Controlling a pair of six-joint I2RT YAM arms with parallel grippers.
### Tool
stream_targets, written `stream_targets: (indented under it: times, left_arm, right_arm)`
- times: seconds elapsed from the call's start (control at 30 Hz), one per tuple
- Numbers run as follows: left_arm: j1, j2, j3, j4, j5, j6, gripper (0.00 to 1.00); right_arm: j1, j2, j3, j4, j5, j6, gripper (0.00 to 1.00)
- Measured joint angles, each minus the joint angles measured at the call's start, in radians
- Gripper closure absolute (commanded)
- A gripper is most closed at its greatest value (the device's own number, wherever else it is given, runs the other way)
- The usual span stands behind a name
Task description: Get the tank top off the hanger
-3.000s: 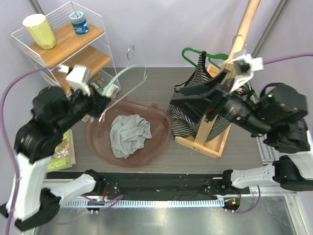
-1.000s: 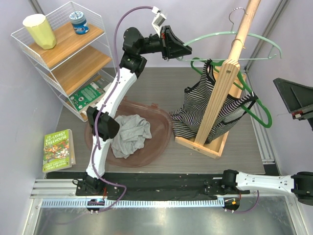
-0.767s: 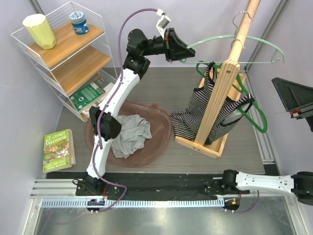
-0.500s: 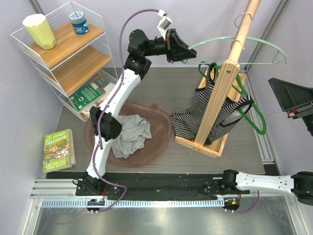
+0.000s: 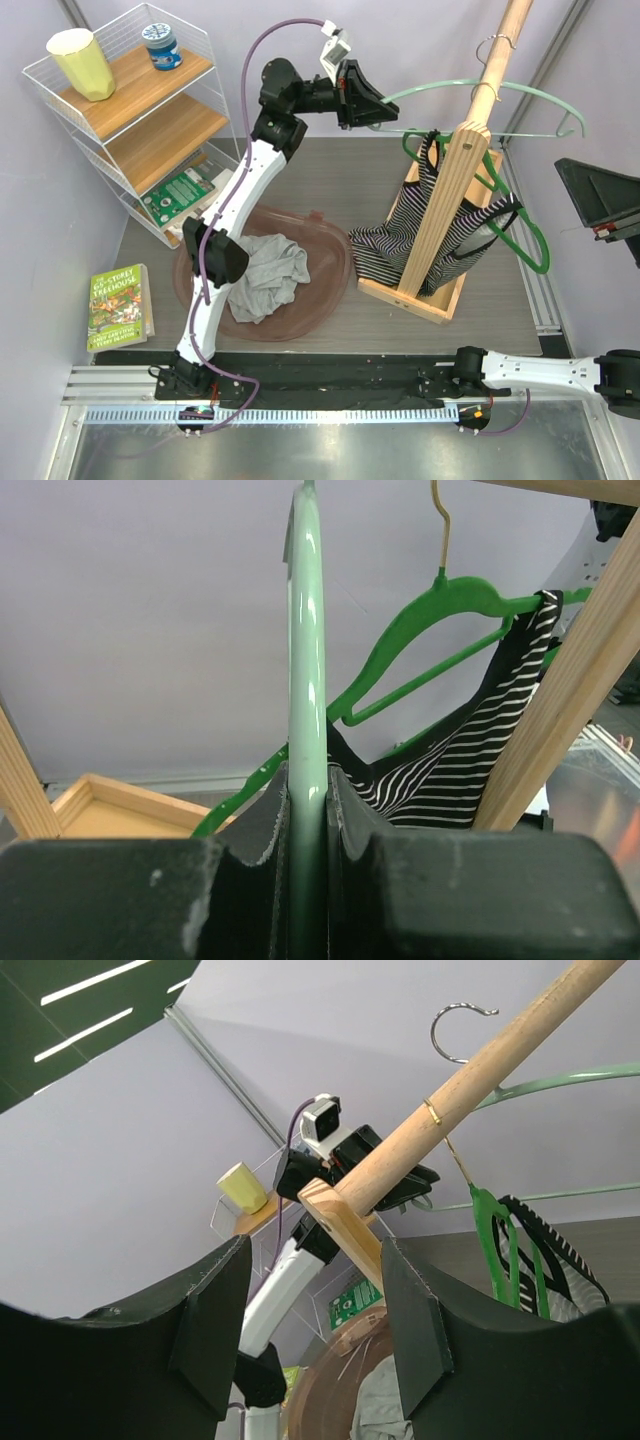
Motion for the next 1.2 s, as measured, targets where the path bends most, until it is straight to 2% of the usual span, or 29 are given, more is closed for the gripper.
stream_targets:
  times: [0.7, 0.8, 0.93, 1.03, 1.07, 1.2]
  left_arm:
    - [0.014, 0.03, 0.073, 0.02, 0.01, 0.021, 1.0]
    - [0.005, 0.036, 0.074, 0.019, 0.015, 0.022, 1.0]
    - [0.002, 0.04, 0.072, 0.015, 0.02, 0.022, 1.0]
    - [0.002, 0.04, 0.072, 0.015, 0.02, 0.022, 1.0]
    - [0.002, 0.04, 0.071, 0.014, 0.02, 0.022, 1.0]
    - [0.002, 0.037, 0.066, 0.013, 0.02, 0.022, 1.0]
  right_arm:
    - [0.0, 0.04, -0.014, 0.005, 0.01, -0.037, 0.38]
    - [0.0, 0.04, -0.023, 0.005, 0.04, -0.05, 0.38]
    - [-0.001, 0.058, -0.026, 0.018, 0.187, -0.118, 0.4]
    - [-0.003, 0.1, -0.043, 0.108, 0.358, -0.288, 0.43]
    - [-0.004, 0.121, -0.056, 0.175, 0.407, -0.389, 0.44]
    - [-0.005, 0.207, -0.158, 0.557, 0.512, -0.856, 0.46]
